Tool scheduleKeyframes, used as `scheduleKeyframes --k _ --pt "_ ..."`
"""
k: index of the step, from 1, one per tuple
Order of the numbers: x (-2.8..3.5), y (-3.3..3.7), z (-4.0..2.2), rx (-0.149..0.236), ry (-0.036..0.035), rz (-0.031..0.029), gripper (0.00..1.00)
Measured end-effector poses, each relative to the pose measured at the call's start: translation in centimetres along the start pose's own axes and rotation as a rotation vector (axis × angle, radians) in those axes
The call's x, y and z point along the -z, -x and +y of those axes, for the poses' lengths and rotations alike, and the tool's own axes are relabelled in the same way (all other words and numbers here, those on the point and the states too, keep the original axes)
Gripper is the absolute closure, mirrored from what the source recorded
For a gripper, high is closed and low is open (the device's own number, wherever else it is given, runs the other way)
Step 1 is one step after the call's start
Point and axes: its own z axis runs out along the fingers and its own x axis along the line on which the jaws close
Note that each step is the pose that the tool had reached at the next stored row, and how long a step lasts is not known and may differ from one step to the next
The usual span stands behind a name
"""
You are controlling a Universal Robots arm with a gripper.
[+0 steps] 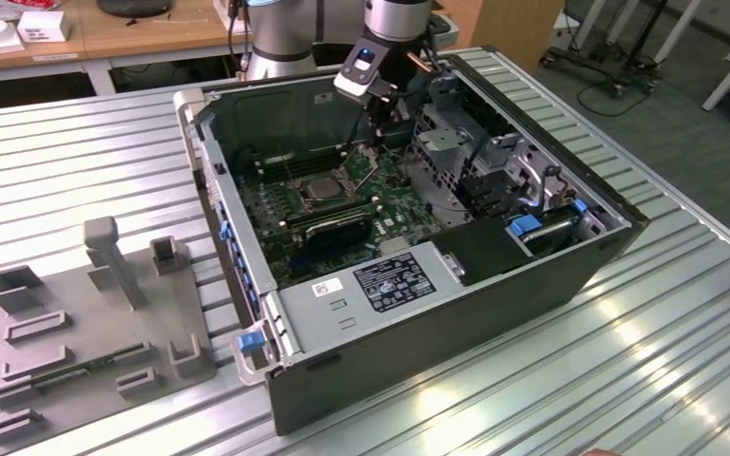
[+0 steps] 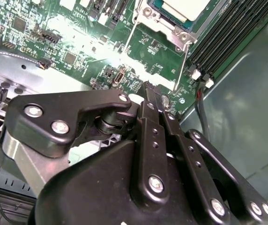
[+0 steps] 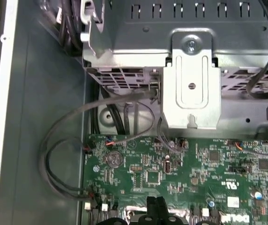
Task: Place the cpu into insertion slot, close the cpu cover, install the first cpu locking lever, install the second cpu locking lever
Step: 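Close the cpu cover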
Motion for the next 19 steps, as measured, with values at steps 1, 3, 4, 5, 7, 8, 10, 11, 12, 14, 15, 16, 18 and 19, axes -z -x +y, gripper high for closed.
scheduleKeyframes --k 1,3,4,5,7,8,10,11,12,14,15,16,18,19 --pt "-0.02 0.0 0.1 0.0 0.0 -0.0001 0.89" --pt "-0.07 0.0 0.23 0.0 0.0001 0.0001 0.89" --pt "-0.1 0.0 0.3 0.0 0.0001 0.0001 0.89" --pt "-0.14 0.0 0.38 0.0 0.0001 0.0001 0.89" --pt "-0.27 0.01 0.49 0.0 0.0001 0.0001 0.89" --pt "-0.37 0.02 0.53 0.0 0.0001 0.0001 0.89" --pt "-0.57 0.04 0.61 0.0 0.0 0.0 0.89" --pt "-0.67 0.05 0.65 0.0 0.0 -0.0001 0.89" --pt "-0.78 0.06 0.69 0.0 0.0001 0.0 0.89" --pt "-1.01 0.08 0.76 0.0 0.0001 0.0001 0.89" --pt "-1.11 0.09 0.79 0.0 0.0001 0.0001 0.89" --pt "-1.24 0.1 0.82 0.0 0.0001 0.0001 0.89" --pt "-1.45 0.14 0.88 0.0 0.0001 0.0 0.89" --pt "-1.54 0.16 0.91 -0.001 0.0001 0.0 0.89"
